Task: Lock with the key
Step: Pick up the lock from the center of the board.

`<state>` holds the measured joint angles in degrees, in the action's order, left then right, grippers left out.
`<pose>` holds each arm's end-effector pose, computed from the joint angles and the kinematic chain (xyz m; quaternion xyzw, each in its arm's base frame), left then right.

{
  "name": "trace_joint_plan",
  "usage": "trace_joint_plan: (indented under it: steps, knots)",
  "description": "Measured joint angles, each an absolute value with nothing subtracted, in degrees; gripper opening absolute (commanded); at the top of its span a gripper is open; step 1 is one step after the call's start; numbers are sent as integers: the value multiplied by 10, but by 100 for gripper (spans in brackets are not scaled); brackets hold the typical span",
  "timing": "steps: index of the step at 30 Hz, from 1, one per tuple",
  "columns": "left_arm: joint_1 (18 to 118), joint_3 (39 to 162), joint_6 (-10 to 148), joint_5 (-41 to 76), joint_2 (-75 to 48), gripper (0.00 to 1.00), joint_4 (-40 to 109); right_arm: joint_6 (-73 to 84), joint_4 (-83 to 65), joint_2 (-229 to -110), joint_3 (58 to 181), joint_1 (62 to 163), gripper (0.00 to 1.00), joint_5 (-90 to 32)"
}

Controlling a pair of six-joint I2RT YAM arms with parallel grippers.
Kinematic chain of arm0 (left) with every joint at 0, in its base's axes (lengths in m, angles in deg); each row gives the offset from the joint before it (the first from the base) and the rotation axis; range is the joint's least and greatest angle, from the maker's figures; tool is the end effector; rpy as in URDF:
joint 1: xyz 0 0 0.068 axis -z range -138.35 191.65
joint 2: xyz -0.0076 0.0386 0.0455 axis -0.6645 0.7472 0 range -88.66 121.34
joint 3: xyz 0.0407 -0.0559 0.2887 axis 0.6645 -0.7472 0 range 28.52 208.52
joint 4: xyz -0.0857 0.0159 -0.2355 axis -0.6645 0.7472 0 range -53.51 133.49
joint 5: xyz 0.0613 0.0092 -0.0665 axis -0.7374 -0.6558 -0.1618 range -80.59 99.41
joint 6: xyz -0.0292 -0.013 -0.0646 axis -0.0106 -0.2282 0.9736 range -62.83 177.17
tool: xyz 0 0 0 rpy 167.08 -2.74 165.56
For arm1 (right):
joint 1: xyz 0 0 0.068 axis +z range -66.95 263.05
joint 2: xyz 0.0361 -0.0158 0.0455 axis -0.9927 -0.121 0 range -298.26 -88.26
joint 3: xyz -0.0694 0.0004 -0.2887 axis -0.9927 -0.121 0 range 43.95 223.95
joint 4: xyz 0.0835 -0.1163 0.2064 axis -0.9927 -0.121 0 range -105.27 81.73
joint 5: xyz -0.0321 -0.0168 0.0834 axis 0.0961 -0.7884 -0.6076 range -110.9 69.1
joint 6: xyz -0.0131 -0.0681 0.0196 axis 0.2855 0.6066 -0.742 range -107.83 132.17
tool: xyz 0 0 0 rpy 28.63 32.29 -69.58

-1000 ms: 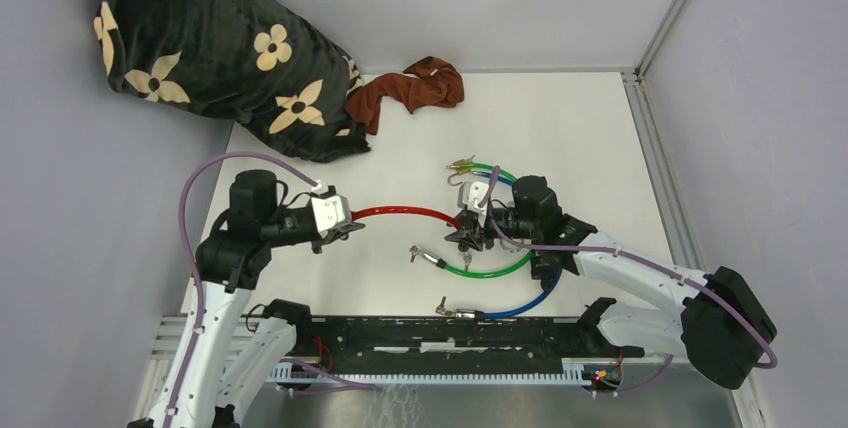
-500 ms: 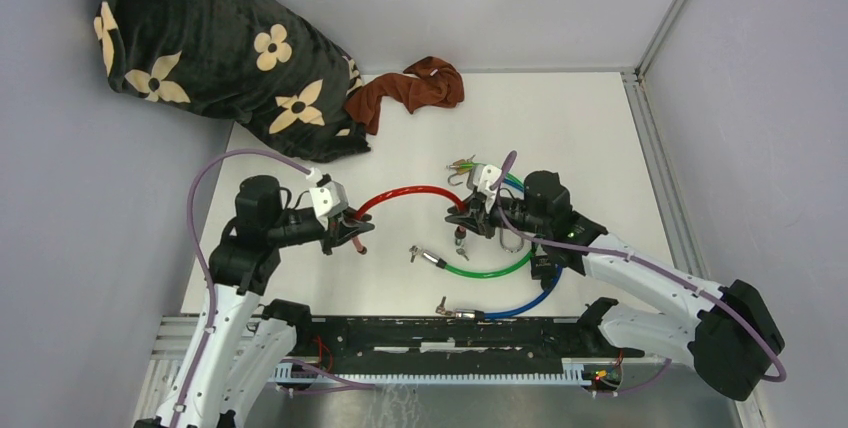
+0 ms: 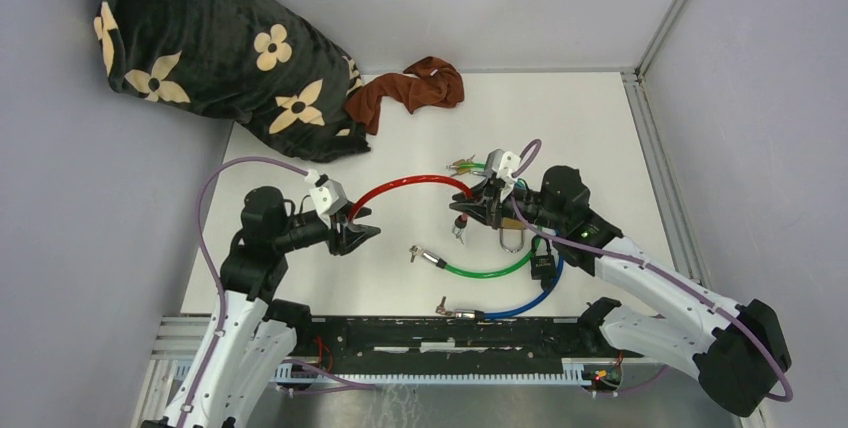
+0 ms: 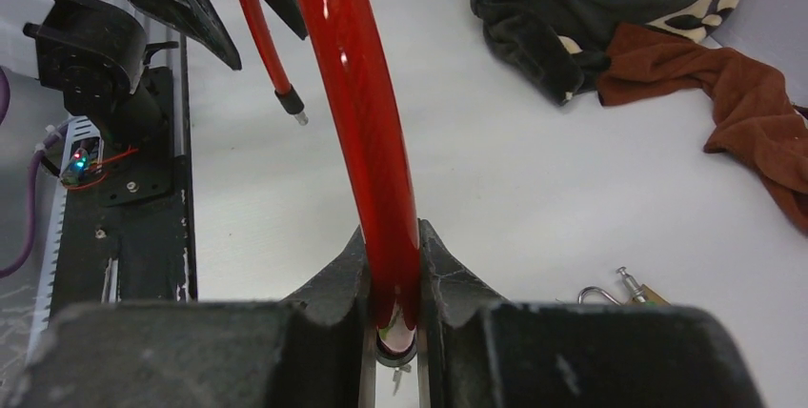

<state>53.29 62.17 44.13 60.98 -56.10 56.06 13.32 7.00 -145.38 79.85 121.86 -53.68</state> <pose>0.1028 -0.0689 0.2982 0.4045 0.6595 -0.3466 0.5305 0.1563 0.1672 0.3144 -0.4210 0.6052 0.4057 0.5403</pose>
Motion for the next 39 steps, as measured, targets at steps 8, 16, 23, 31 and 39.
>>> trace_joint_plan:
  steps: [8,16,23,31,39]
  knots:
    - [533,608,443,575,-567,47,549,121,75,-1442,807,1196,0,-564]
    - [533,600,441,556,-595,3,547,107,77,-1430,817,1171,0,-602]
    - [533,599,530,566,-614,2,484,39,133,-1443,814,1170,0,-626]
    - [533,600,749,558,-614,2,332,-56,255,-1516,801,1213,0,-631]
    - [533,597,961,543,-606,2,162,-110,347,-1530,825,1261,0,-637]
